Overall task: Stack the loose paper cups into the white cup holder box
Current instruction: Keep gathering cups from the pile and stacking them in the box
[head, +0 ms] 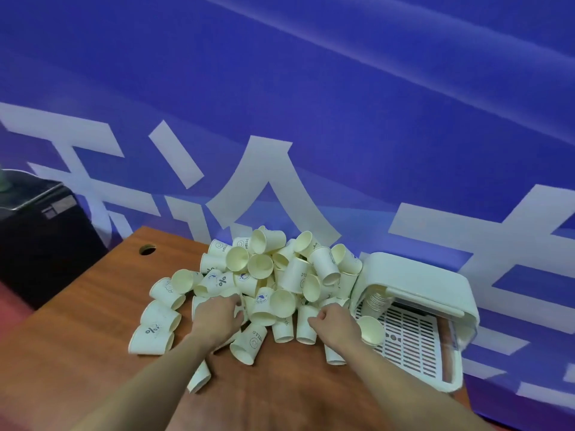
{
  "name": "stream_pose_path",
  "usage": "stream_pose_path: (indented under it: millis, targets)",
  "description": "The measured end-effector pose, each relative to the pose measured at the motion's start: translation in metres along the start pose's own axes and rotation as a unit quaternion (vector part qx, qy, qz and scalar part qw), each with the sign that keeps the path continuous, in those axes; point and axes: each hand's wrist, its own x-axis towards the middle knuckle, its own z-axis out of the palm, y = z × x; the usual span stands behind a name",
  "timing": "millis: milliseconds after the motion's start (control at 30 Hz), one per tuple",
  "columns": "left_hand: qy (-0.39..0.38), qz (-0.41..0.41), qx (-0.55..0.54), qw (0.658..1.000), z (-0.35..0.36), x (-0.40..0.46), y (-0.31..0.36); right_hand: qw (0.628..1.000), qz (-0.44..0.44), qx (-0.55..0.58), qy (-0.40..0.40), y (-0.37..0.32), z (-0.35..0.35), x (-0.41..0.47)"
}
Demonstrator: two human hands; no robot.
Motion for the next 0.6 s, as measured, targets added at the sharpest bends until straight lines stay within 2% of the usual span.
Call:
stream_pose_path:
  millis: [267,600]
  targets:
    - [-0.019,-0.045,-0.019,0.999,0.011,0.02,-0.036,0.999,0.018,-0.038,-0.008,-0.023,0.021,0.021]
    - [-0.036,-0.014,-0.029,0.999,0.033,0.042,-0.057,0.997,0.053,-0.056,-0.02,-0.029,0.051,0.06]
